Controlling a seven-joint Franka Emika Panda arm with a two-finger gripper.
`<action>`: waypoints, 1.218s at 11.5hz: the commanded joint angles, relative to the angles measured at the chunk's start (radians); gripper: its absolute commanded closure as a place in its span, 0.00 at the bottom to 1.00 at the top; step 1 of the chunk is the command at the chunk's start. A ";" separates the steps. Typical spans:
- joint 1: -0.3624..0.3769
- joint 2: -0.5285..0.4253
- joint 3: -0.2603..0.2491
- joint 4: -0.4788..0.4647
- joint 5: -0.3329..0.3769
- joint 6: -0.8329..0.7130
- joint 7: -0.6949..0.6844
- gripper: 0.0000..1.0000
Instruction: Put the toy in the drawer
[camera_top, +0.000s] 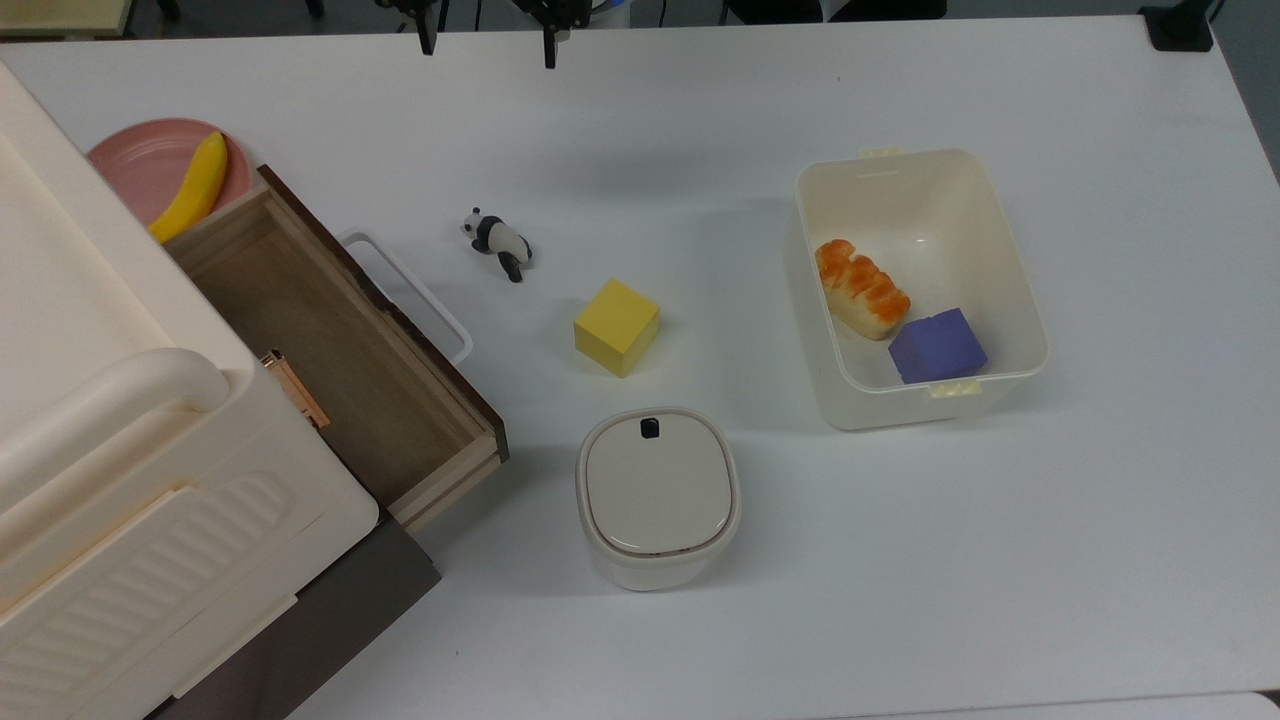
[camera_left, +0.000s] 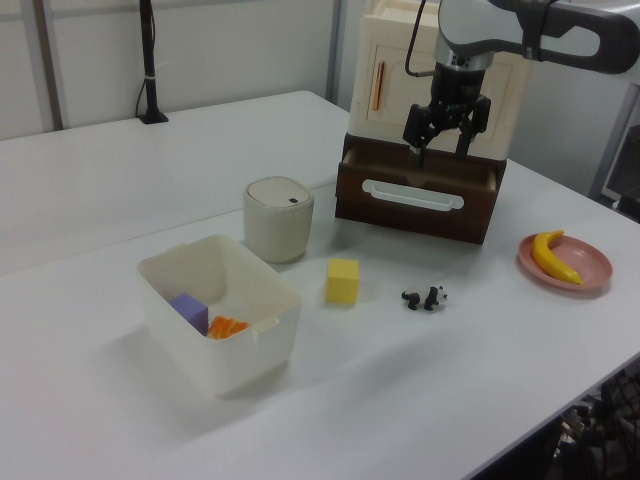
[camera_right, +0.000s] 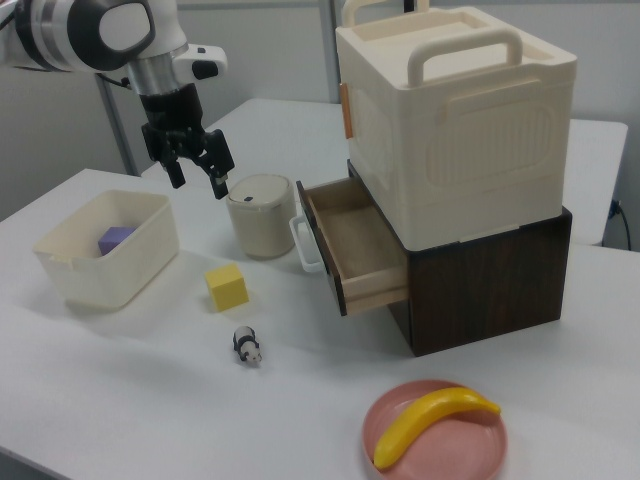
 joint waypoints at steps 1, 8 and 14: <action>0.019 -0.010 -0.035 -0.010 0.096 0.079 0.029 0.00; 0.020 -0.010 -0.035 -0.013 0.095 0.083 0.019 0.00; 0.020 -0.010 -0.035 -0.013 0.093 0.081 0.013 0.00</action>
